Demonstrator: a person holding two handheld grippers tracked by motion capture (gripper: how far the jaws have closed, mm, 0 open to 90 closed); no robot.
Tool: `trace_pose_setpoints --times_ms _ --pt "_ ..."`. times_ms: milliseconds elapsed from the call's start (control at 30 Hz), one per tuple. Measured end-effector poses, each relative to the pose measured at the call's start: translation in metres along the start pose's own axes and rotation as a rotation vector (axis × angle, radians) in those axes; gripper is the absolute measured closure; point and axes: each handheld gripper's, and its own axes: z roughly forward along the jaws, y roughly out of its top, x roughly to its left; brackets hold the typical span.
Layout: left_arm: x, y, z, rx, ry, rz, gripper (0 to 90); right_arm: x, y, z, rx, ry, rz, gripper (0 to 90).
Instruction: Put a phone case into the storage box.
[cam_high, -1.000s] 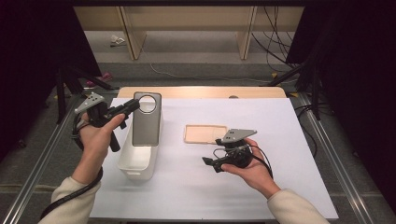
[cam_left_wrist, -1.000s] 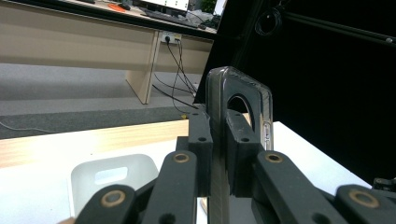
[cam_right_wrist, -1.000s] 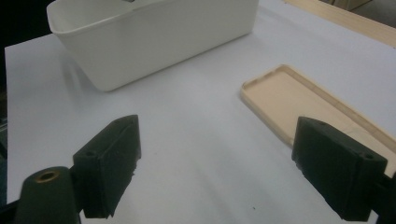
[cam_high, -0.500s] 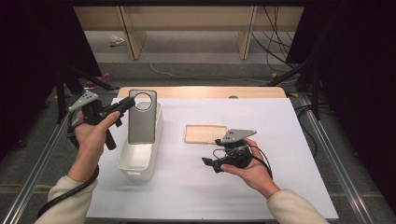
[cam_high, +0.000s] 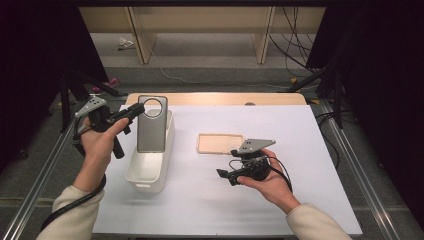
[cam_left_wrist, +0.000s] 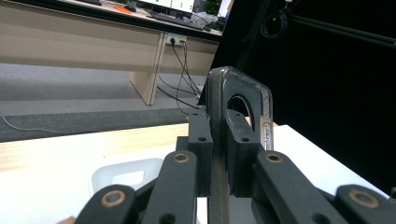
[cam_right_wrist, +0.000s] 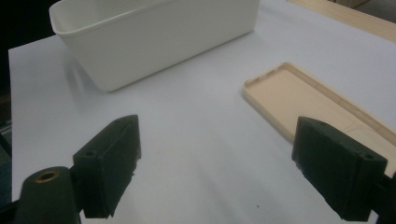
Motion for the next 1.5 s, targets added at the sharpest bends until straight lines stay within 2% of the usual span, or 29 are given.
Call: trace_pose_setpoints --times_ms 567,1000,1500 --pt "0.01 0.003 0.009 0.012 0.002 0.007 81.8 0.0 0.0 0.0 0.004 0.01 0.008 16.3" --pt "0.018 0.008 0.017 0.029 0.014 0.034 81.8 0.0 -0.001 0.0 0.004 0.013 0.01 16.3" --pt "0.025 0.008 0.028 0.033 0.019 0.034 81.7 0.0 0.0 -0.001 0.002 0.011 0.007 16.3"
